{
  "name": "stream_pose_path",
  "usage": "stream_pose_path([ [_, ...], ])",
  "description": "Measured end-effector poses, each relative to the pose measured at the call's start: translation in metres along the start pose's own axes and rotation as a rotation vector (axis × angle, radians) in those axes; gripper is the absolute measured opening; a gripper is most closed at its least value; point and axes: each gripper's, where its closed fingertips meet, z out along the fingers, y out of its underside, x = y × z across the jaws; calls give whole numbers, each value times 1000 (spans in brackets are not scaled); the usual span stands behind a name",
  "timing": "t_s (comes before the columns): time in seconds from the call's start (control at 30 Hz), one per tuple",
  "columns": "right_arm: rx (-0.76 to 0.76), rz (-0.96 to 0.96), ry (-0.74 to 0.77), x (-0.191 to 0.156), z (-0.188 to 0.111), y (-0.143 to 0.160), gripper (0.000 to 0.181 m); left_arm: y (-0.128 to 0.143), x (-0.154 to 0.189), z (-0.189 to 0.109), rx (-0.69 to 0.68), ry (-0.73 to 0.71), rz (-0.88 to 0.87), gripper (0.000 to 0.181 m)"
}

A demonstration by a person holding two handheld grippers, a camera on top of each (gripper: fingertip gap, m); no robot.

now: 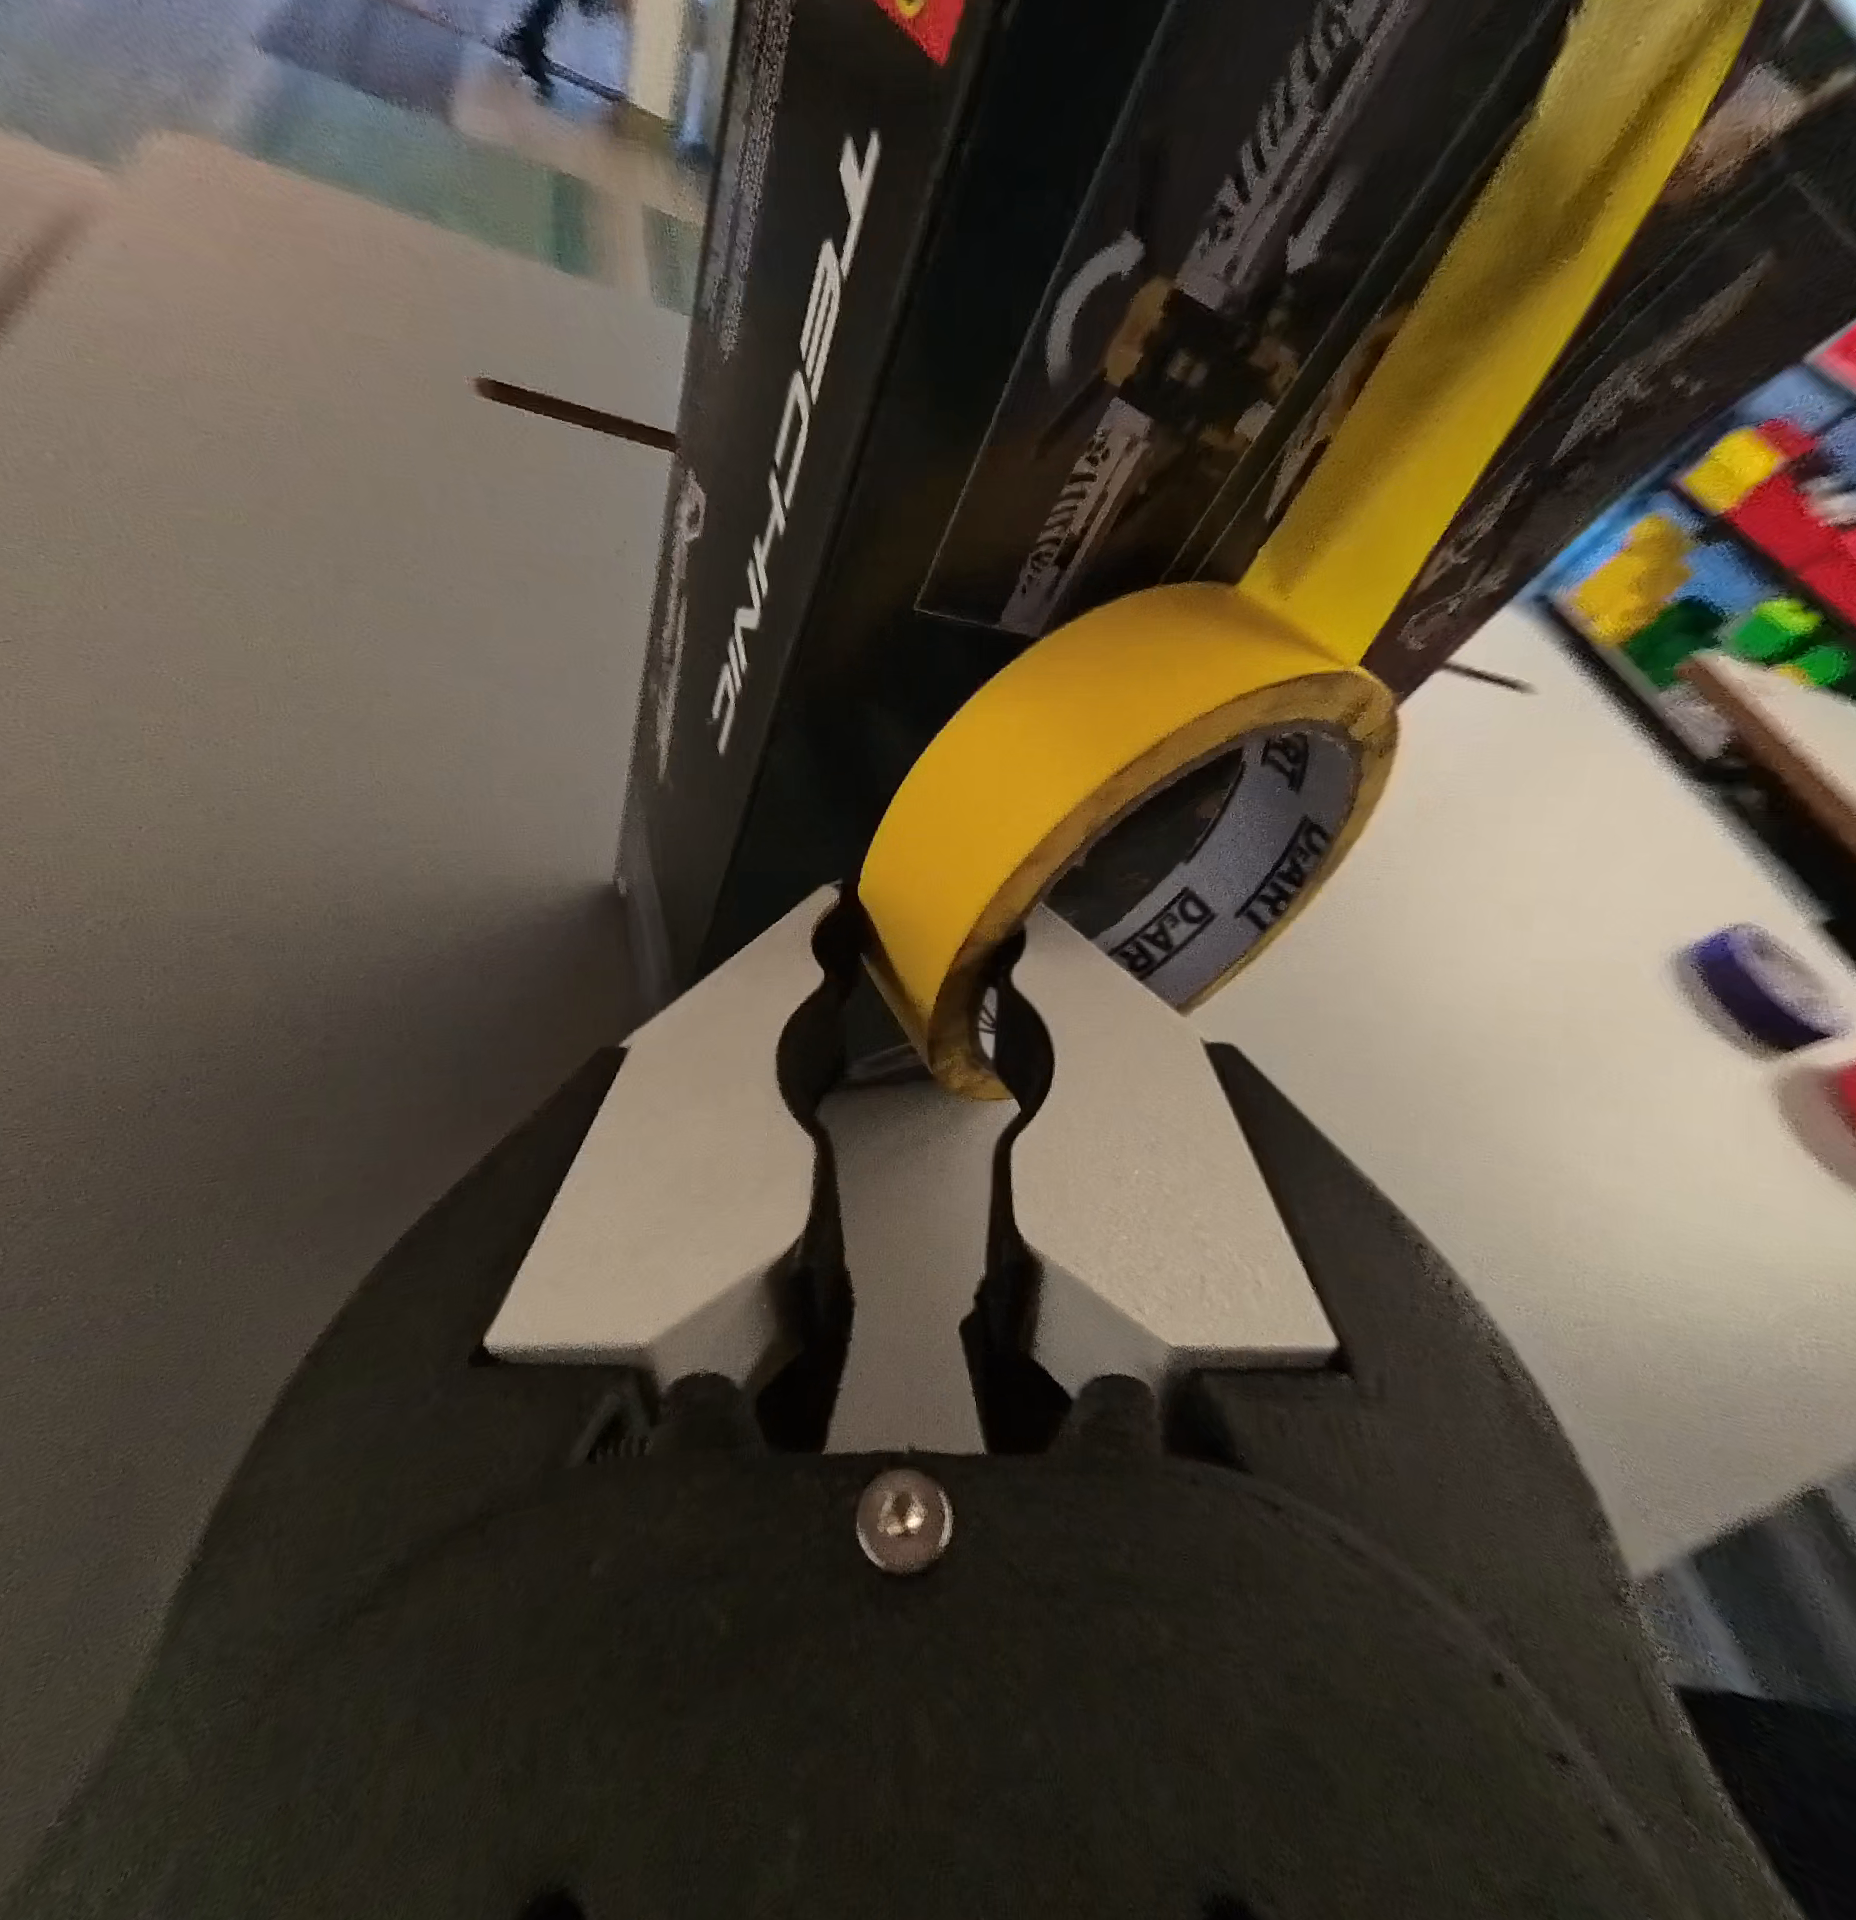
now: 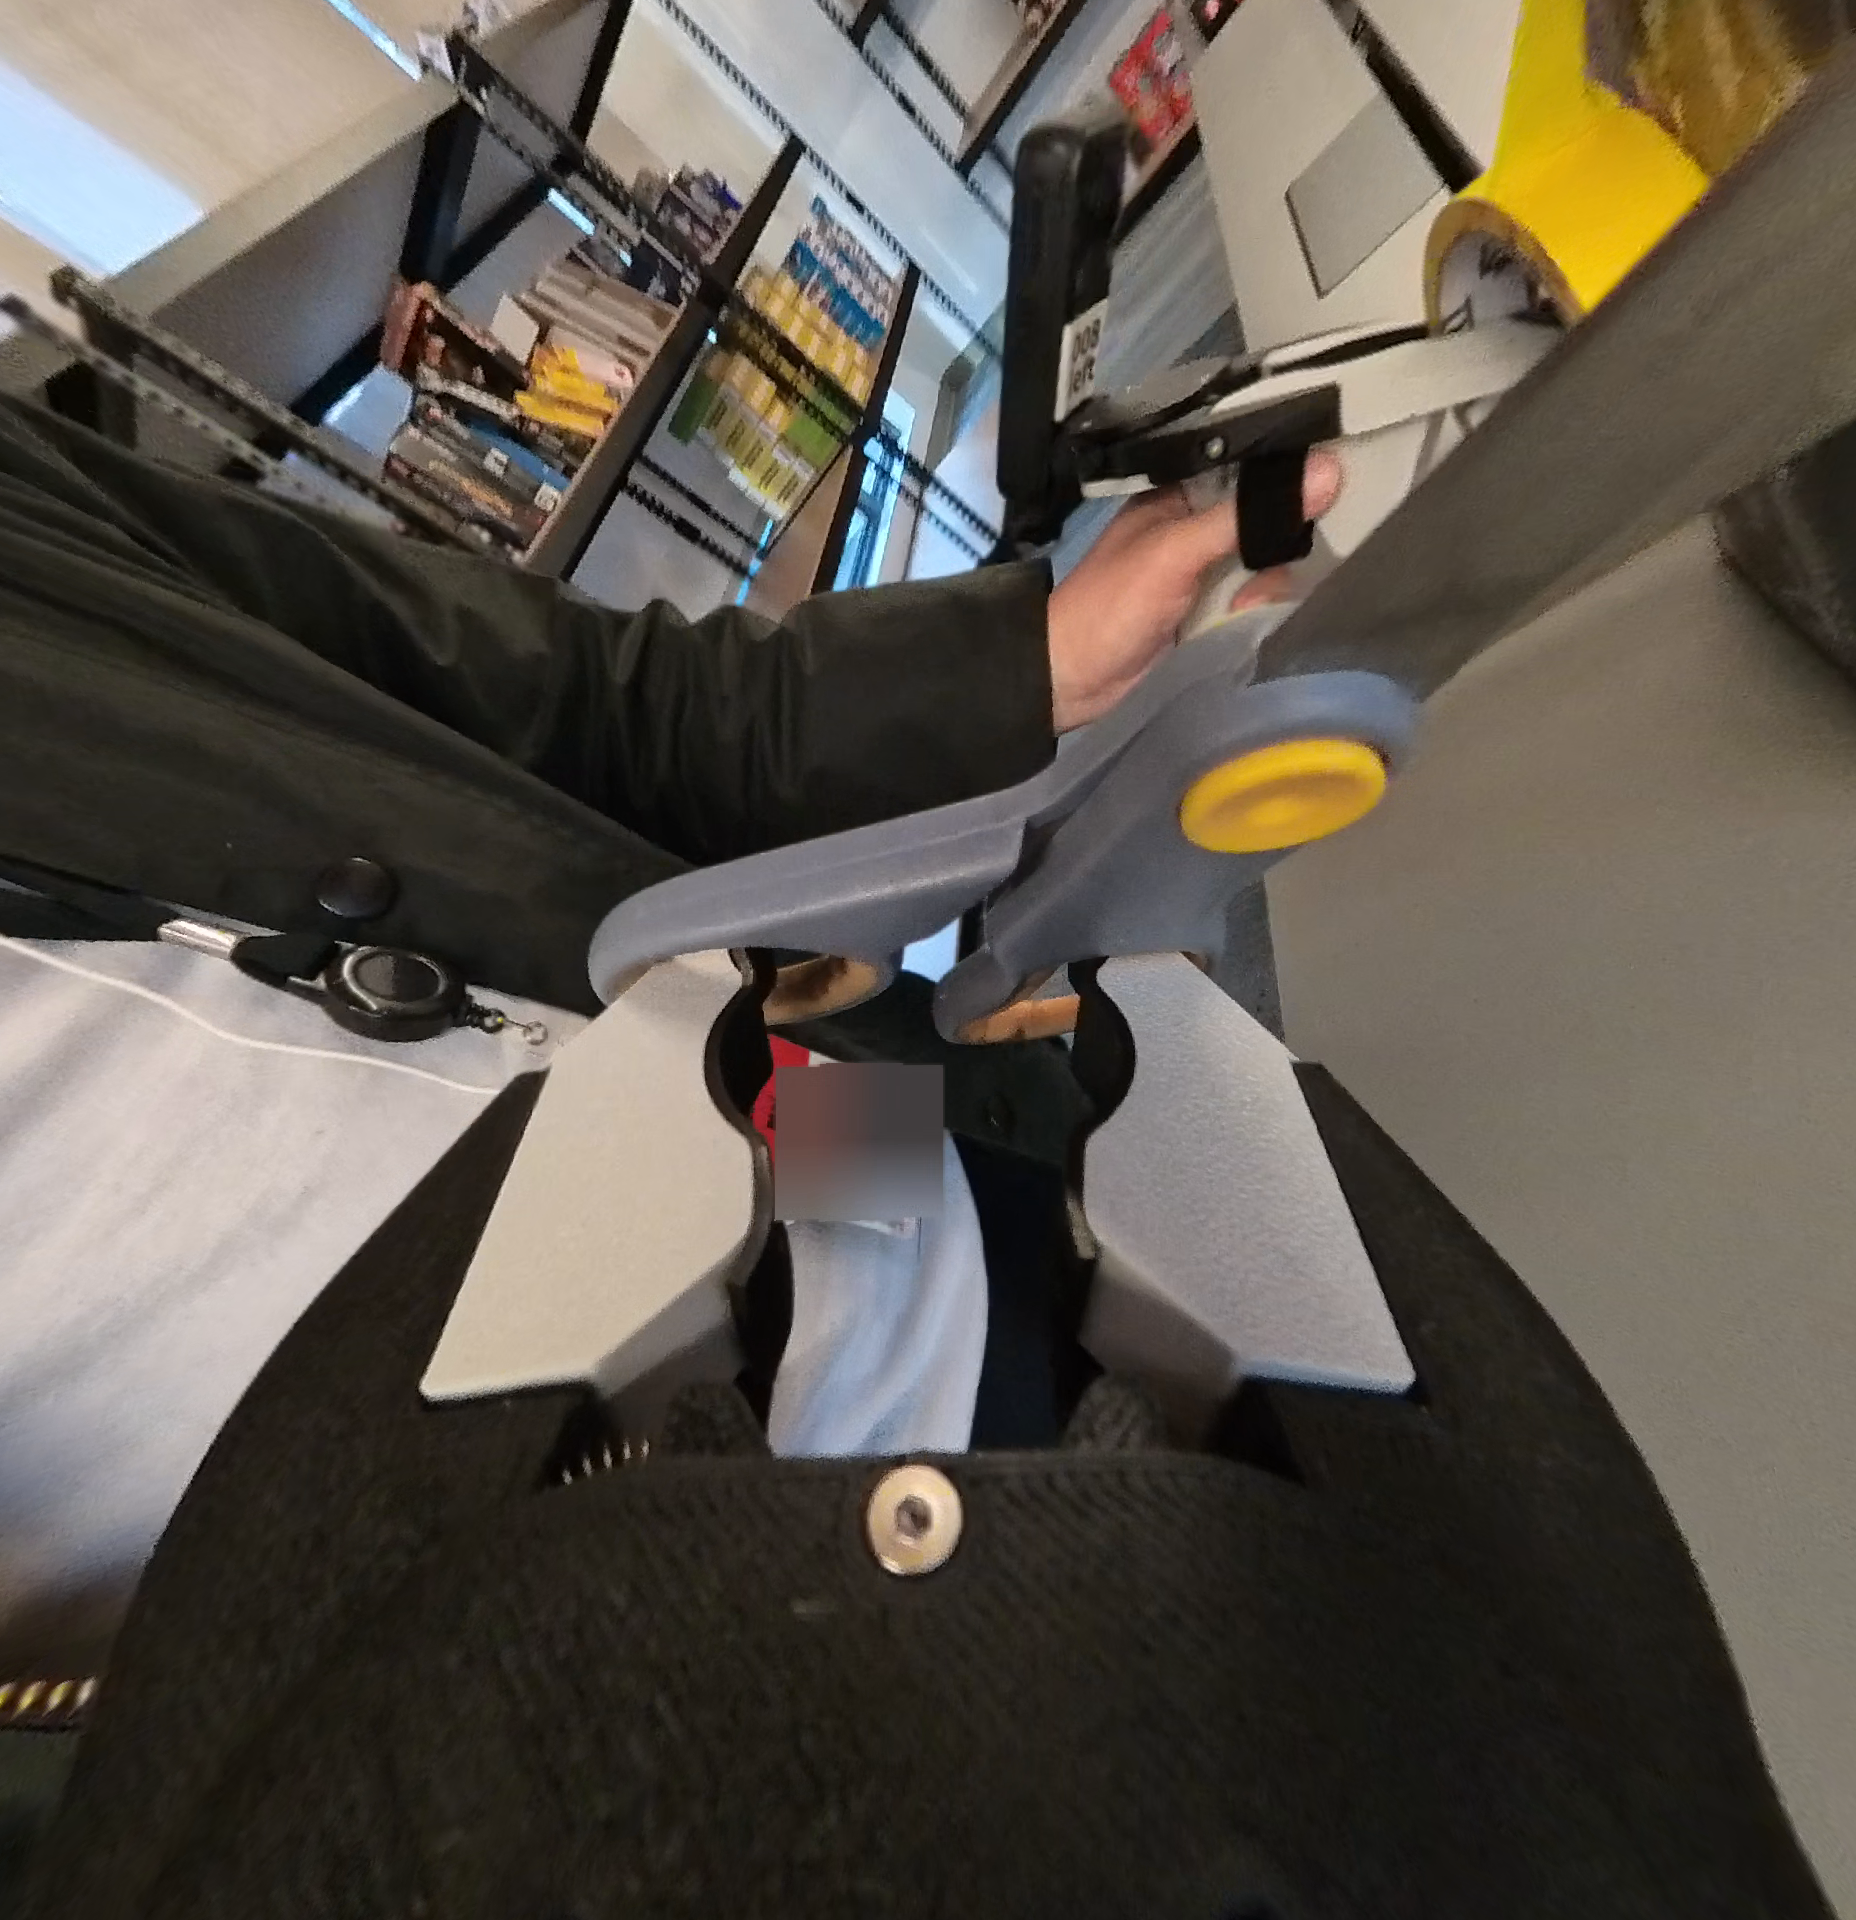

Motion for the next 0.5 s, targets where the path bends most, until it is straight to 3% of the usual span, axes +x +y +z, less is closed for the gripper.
stream_pose_path([
  [0.33, -246, -21, -165, -12, -9, 25, 56, -9, -10, -48, 52, -582, 190, 13],
  [0.5, -448, -10, -286, -17, -14, 43, 55, -2, 3, -62, 65, -778, 177, 12],
])
